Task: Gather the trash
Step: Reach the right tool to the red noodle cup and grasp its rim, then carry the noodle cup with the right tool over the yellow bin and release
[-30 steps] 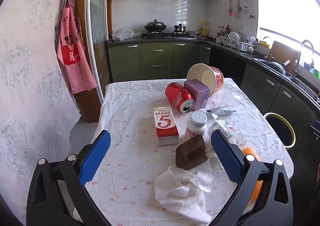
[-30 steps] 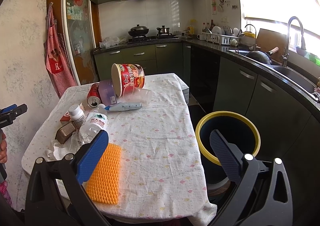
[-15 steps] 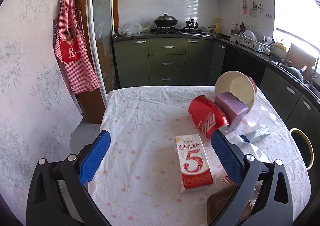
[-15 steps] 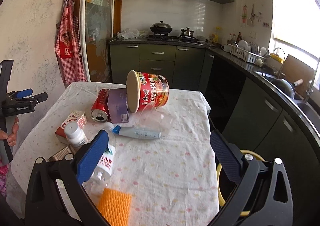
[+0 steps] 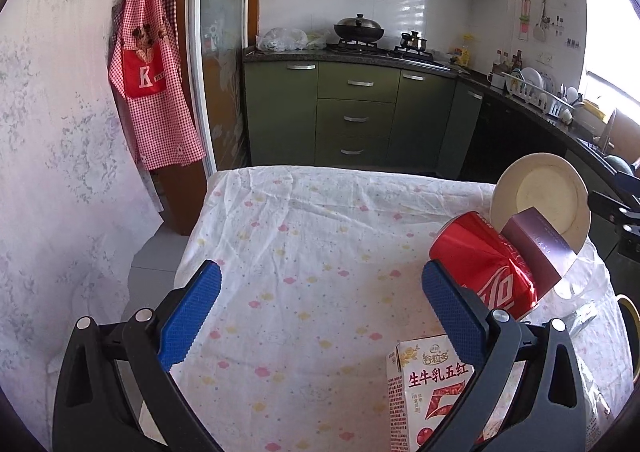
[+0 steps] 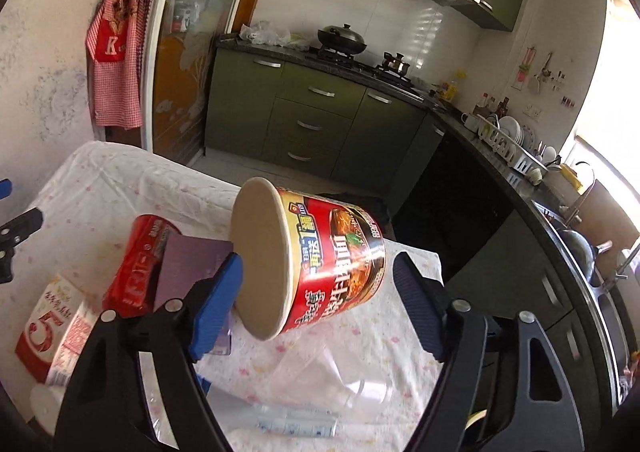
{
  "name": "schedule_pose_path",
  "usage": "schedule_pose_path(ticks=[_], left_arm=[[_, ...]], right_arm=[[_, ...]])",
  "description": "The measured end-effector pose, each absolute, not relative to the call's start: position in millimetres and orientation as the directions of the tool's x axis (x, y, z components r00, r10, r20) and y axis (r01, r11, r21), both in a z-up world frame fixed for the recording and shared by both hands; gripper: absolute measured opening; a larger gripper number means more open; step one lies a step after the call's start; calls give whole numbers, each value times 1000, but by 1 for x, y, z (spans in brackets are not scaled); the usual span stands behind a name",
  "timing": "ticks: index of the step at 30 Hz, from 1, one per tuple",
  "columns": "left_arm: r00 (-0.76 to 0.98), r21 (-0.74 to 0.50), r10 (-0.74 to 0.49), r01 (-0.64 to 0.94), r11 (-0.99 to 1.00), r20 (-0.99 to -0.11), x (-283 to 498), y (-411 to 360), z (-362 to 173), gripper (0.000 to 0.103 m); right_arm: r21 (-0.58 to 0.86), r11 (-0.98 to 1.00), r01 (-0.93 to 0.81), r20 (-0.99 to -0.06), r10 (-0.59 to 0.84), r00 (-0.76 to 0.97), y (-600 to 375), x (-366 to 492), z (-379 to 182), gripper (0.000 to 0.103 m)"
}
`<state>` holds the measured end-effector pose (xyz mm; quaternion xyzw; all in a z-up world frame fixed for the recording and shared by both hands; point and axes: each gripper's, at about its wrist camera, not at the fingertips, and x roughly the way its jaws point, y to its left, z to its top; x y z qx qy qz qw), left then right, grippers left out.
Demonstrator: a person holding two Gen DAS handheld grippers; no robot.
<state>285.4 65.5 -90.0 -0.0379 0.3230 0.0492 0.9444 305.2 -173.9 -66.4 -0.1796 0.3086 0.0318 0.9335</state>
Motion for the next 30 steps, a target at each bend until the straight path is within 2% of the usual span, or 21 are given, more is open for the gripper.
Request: schedule_pose_path(ticks=[4,7,9,11,13,16,21,26,30], left_arm=[[783,-41,70,-121,992,-618,286,69,-99,99],[775,-56,60,-121,991,-629,285,70,-104,99],[764,-59,51,-116,991,-643,287,72,-109,99],[753,-61,44,-110,992,-656,288,71,-114,99],[747,-58,37,-101,993,-664,290,69,-117,99],[749,-53,37,-95,994,-662,288,67,-118,99],[748,-59,31,-94,994,-663,287,66,-120,99],[756,-56,31,-90,994,-654,284,65,-119,99],[767,-50,32,-84,995,-641,281,63,-116,99]], right_arm=[[-384,914,-133,-593,-134,794,-167,334,-84,64],[-423,901,-96,-577,-186,795,-167,348,-89,51],[-441,894,-75,-566,-212,796,-171,357,-89,33],[-454,889,-57,-560,-235,795,-177,368,-89,20],[-457,889,-40,-565,-255,785,-189,382,-90,10],[-399,917,-21,-612,-249,750,-216,403,-86,8],[-133,991,-6,-745,-96,660,-275,435,-74,4],[111,993,30,-765,66,641,-331,428,-51,4],[230,972,54,-751,142,645,-379,393,-26,4]])
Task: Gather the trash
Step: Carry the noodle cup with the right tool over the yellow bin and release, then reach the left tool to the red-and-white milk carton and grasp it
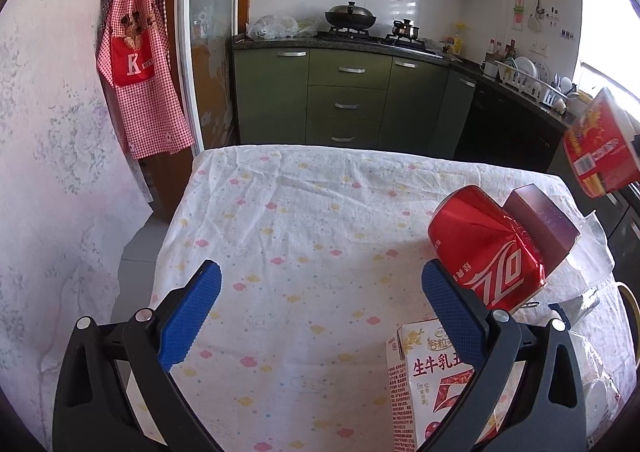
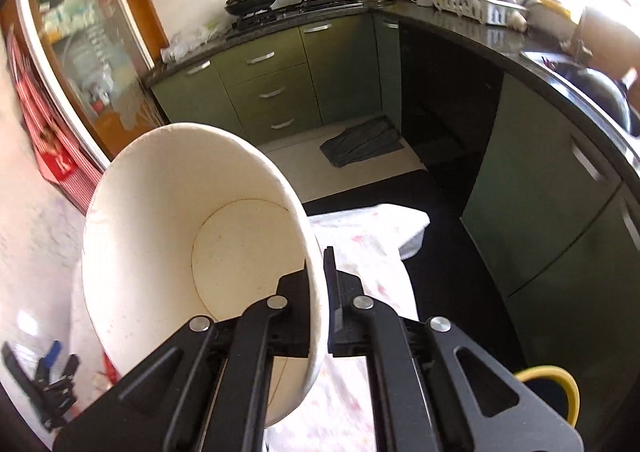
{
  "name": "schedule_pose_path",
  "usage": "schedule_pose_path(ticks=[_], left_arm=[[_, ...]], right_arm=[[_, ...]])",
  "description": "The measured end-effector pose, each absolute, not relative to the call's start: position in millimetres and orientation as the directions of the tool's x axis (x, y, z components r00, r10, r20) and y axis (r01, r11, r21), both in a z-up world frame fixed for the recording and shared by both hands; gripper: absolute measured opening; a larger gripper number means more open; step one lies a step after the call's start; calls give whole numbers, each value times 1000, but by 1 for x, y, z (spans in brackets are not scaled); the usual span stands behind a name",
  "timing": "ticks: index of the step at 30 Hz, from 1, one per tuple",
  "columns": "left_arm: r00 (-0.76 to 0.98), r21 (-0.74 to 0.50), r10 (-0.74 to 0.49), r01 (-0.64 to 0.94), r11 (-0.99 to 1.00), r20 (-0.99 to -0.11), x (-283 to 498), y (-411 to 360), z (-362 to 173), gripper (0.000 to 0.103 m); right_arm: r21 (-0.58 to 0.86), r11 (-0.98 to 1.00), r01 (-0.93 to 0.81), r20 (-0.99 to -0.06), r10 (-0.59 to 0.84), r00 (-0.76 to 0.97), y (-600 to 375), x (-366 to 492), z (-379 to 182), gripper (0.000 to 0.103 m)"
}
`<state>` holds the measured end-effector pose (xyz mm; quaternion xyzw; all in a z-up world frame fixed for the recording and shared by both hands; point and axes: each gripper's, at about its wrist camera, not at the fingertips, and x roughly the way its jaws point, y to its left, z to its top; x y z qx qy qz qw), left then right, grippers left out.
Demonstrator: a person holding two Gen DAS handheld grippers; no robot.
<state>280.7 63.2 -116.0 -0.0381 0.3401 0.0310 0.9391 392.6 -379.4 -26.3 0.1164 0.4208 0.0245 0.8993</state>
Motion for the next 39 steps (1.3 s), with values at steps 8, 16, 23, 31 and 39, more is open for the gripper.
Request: schedule_pose_path(ticks=[8,16,23,31,39], left_arm=[[776,-52,22,-71,996,-631,276,60,-112,99],[782,-35,35,-72,997,-622,275,58,-111,99],[782,-17,46,-72,997,-622,275,54,-112,99],[770,-13,37,-59,998,-638,278,52,-115,99],[709,-51,-2,-48,998,-706,282,48,-116,99]], right_arm=[[227,941,250,-816,44,577,-494,267,-20,4],[193,870,453,-919,-2,395,-573,215,-99,7],[192,855,481,-950,38,311,-583,240,-166,7],[147,843,517,-956,-13,293,-589,254,-184,30],[177,880,441,-932,5,363,-564,218,-168,34]])
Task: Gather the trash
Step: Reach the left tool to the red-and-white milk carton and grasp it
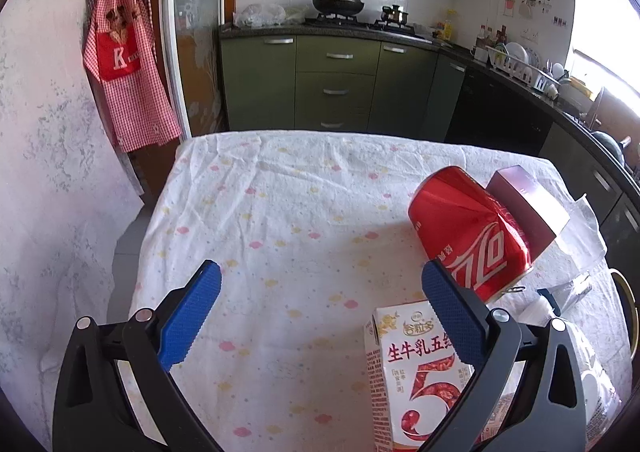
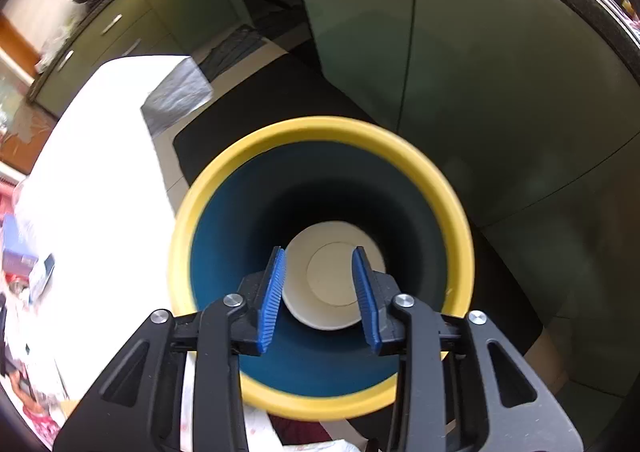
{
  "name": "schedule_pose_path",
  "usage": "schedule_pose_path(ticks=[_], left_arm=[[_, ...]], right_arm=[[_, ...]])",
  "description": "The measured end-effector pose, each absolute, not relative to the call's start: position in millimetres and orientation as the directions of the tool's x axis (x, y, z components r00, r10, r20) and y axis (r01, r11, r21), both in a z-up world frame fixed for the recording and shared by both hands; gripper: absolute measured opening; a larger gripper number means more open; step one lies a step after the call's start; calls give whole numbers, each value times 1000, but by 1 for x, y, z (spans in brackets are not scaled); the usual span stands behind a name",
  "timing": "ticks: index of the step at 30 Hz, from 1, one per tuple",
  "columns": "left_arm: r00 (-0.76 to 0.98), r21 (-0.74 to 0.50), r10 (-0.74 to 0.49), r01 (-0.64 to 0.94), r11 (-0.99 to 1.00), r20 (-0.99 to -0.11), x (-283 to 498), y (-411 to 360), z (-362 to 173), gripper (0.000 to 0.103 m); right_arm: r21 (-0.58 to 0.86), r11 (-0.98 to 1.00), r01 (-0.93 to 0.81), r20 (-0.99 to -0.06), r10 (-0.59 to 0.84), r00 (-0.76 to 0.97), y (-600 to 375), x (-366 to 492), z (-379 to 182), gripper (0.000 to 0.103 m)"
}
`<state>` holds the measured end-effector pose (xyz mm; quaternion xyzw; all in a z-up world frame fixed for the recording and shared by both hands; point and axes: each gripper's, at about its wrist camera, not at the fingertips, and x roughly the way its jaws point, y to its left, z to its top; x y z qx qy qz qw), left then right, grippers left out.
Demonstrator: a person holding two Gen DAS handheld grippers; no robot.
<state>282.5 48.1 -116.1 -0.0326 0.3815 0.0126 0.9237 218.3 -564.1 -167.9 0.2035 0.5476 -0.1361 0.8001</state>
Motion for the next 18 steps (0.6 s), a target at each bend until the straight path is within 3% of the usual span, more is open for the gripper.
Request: schedule_pose_path(ticks=[7,18], left_arm=[[565,80,78,-20,997,-821,280,17,-115,99],[347,31,47,-52,998,-937,277,9,-122,99]], right_arm=[[210,900,381,-923,54,381,-549,195,-159,36],[279,915,293,-902,144,408,-529,186,-162,38]])
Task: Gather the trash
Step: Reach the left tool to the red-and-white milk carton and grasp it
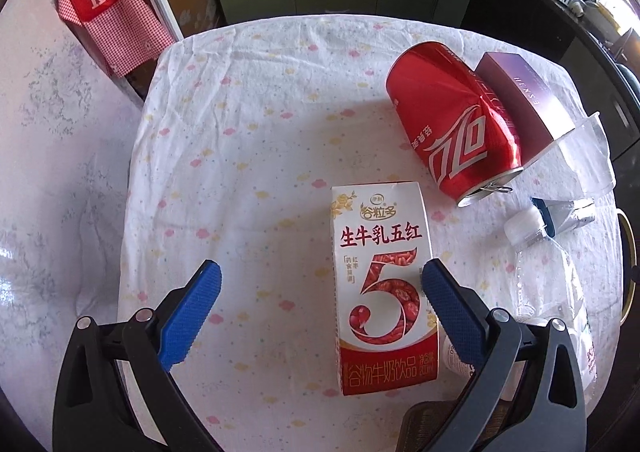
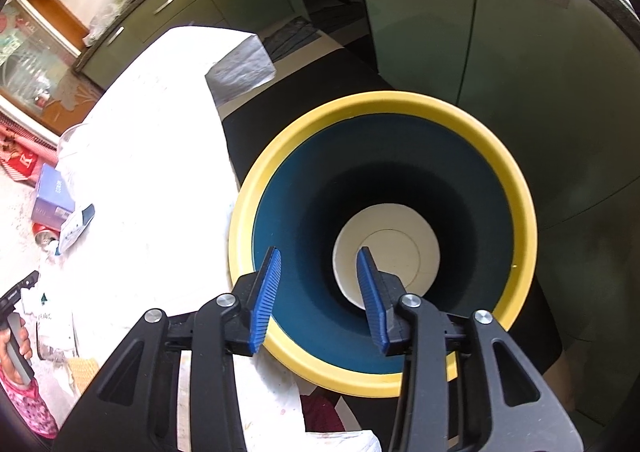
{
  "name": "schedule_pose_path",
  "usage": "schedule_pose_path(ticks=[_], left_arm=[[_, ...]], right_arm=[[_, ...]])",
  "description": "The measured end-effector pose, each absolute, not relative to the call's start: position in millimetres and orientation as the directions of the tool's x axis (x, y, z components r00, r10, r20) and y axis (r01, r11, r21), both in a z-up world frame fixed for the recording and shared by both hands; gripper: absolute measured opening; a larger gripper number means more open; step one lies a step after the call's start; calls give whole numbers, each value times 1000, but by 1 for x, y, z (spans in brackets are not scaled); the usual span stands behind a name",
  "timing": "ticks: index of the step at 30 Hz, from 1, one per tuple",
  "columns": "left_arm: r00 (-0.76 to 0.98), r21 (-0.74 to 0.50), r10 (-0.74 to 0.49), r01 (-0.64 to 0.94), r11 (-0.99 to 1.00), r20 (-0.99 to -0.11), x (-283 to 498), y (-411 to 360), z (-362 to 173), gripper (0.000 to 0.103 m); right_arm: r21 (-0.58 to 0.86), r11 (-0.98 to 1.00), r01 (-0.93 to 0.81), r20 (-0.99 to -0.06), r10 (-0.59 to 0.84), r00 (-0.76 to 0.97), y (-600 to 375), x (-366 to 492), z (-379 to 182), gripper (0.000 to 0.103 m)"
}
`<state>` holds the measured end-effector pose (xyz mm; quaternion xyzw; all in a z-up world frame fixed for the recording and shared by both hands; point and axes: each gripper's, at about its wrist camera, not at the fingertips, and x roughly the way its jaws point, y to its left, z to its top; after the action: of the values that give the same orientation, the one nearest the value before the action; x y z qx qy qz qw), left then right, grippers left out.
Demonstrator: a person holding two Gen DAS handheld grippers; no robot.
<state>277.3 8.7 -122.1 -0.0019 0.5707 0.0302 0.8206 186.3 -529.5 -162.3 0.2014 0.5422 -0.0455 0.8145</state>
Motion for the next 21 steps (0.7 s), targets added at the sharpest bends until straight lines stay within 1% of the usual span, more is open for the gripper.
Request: schedule_pose_path(ticks=[3,5,7,10,14,18,21], left_arm=[[312,19,41,-72,997,-949,278,6,-122,99],[271,-65,-43,-73,995,-961,280,6,-124,99],[238,-104,-82,-83,991,-968,282,6,-129,98],[224,-111,-89,-88,990,-971,285,5,-134,99],[224,-89,-65,-99,991,-972,289,9,-132,97],[199,-106,-81,-119,987,-977,297,20,-135,95],[174,-148,-123,-137,979,-977,301,26,-138,92]], right_arm=[[292,915,279,-900,163,405,-529,193,-168,38],[299,915,272,-898,173,405,-529,194,-172,39],[307,913,269,-896,182,406,-529,195,-175,39],[312,911,271,-898,189,398,-528,195,-181,39],[313,911,268,-900,194,391,-531,188,-182,39],[316,909,270,-897,193,398,-532,189,-181,39],[317,912,260,-895,197,399,-531,188,-179,39]])
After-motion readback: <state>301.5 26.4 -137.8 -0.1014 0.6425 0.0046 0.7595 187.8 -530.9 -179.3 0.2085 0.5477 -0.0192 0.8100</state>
